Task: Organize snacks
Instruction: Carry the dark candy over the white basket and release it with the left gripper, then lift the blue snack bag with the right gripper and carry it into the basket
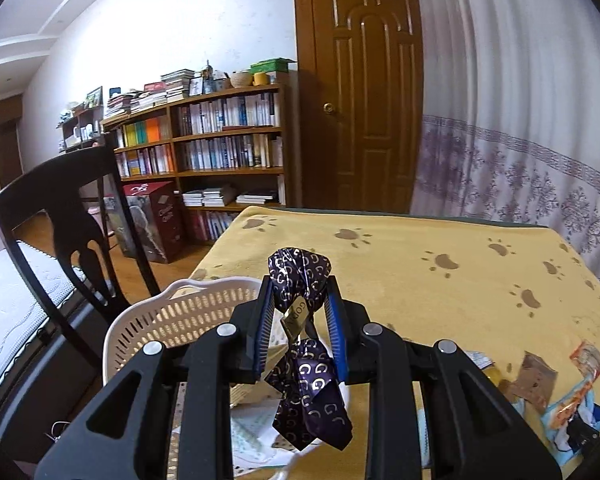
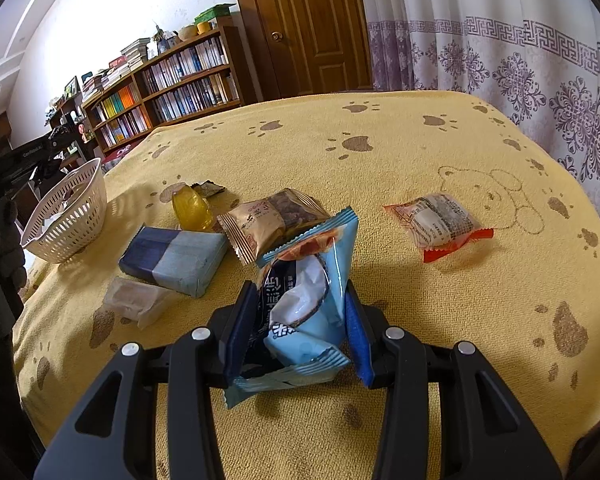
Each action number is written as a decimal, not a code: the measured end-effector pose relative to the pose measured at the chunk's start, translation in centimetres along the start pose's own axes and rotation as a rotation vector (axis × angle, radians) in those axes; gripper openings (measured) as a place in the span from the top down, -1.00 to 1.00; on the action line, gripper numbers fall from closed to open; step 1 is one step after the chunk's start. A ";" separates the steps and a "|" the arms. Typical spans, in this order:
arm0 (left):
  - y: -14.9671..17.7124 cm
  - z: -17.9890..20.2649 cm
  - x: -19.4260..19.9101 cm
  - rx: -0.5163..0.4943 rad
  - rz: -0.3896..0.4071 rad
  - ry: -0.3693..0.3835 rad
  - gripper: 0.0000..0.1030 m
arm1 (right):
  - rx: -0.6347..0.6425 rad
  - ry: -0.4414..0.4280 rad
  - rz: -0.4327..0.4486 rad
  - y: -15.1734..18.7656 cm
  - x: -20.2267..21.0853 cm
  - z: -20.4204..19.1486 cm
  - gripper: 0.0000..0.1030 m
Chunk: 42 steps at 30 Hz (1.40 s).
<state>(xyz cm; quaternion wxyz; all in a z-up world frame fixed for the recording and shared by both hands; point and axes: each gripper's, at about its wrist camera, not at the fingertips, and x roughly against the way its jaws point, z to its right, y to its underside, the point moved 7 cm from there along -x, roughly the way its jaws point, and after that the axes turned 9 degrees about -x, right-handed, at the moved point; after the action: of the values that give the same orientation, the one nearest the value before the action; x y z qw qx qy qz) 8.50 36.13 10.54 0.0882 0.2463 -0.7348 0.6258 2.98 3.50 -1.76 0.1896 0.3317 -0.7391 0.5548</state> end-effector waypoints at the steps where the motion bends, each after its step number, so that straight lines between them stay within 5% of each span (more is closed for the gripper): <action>1: 0.1 -0.1 0.0 0.000 -0.001 -0.006 0.50 | 0.000 0.000 0.000 0.0 0.0 0.0 0.16; 12: 0.5 -3.1 -0.5 0.059 -0.038 -0.100 0.42 | 0.001 0.001 0.001 0.0 0.0 0.0 0.16; 13: 0.7 -3.4 -0.6 0.068 -0.047 -0.105 0.33 | 0.002 0.001 0.001 0.0 0.0 0.0 0.17; 15: 0.8 -4.2 -0.6 0.093 -0.051 -0.127 -0.31 | 0.002 0.001 0.001 0.0 0.0 0.1 0.16; 21: 0.3 -5.8 0.5 0.117 0.002 -0.189 -0.76 | 0.002 0.001 0.002 0.0 0.0 0.0 0.17; 42: 0.1 -8.4 1.9 0.184 0.040 -0.248 -0.90 | -0.024 -0.052 0.033 -1.3 2.4 -1.5 0.15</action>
<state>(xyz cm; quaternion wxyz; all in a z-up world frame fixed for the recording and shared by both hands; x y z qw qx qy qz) 5.35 43.73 12.99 -0.0388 0.3138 -0.6843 0.6570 2.11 4.08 1.19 0.1650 0.3315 -0.7558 0.5400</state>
